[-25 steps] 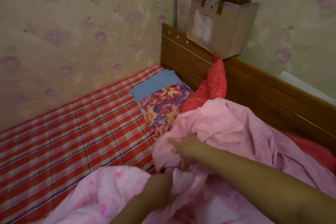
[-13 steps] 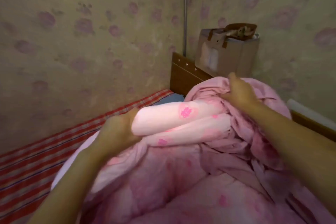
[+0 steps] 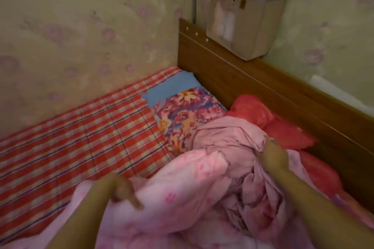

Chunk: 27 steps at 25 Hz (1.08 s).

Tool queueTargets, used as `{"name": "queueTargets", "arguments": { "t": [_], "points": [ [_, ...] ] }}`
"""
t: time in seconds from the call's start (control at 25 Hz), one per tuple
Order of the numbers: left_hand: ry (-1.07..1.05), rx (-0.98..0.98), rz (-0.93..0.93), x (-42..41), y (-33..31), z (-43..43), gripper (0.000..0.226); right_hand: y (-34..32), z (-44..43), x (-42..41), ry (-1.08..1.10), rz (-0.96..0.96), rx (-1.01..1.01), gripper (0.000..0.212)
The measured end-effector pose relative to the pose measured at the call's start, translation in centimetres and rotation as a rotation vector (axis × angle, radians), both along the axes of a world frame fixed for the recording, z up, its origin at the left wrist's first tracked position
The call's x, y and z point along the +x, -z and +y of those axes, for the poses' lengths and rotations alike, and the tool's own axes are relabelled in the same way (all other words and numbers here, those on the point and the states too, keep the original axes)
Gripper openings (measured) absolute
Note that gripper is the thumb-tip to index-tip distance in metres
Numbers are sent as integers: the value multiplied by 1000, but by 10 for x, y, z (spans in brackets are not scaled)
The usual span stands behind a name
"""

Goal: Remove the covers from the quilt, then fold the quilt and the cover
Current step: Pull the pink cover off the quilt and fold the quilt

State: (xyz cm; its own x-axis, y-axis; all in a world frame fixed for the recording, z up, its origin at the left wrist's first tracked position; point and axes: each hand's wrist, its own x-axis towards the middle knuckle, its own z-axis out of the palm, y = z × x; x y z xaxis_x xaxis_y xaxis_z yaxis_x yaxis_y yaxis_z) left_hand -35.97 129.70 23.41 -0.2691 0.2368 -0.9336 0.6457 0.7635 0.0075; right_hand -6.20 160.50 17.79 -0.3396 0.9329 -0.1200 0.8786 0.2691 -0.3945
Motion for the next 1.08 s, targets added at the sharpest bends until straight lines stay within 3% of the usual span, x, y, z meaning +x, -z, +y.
{"name": "queueTargets", "arguments": {
  "t": [0.16,0.28,0.4,0.48,0.56,0.64,0.68,0.84,0.96,1.08],
  "points": [
    [26,581,94,17,-20,111,105,-17,-24,14,-59,84,-41,58],
    [195,587,122,98,32,140,116,-22,-53,20,-100,-68,316,69],
    [-6,643,326,124,66,128,88,-23,-96,-7,-356,32,560,84],
    [-155,720,303,116,58,120,75,-16,-118,-35,-391,-65,476,98],
    [-146,803,248,108,44,115,68,-10,-116,-59,-215,-148,309,112],
    [-118,874,179,110,17,110,57,-6,-96,-66,-101,-140,131,105],
    [-127,885,119,111,3,108,53,-9,-82,-64,-74,-113,144,95],
    [-45,936,-53,99,-67,95,43,-67,-6,-42,-159,-44,510,53],
    [-26,1032,-192,80,-128,81,49,-127,40,-25,-278,73,811,54],
    [34,1079,-236,66,-156,82,49,-171,58,-28,-277,88,877,60]
  ]
}}
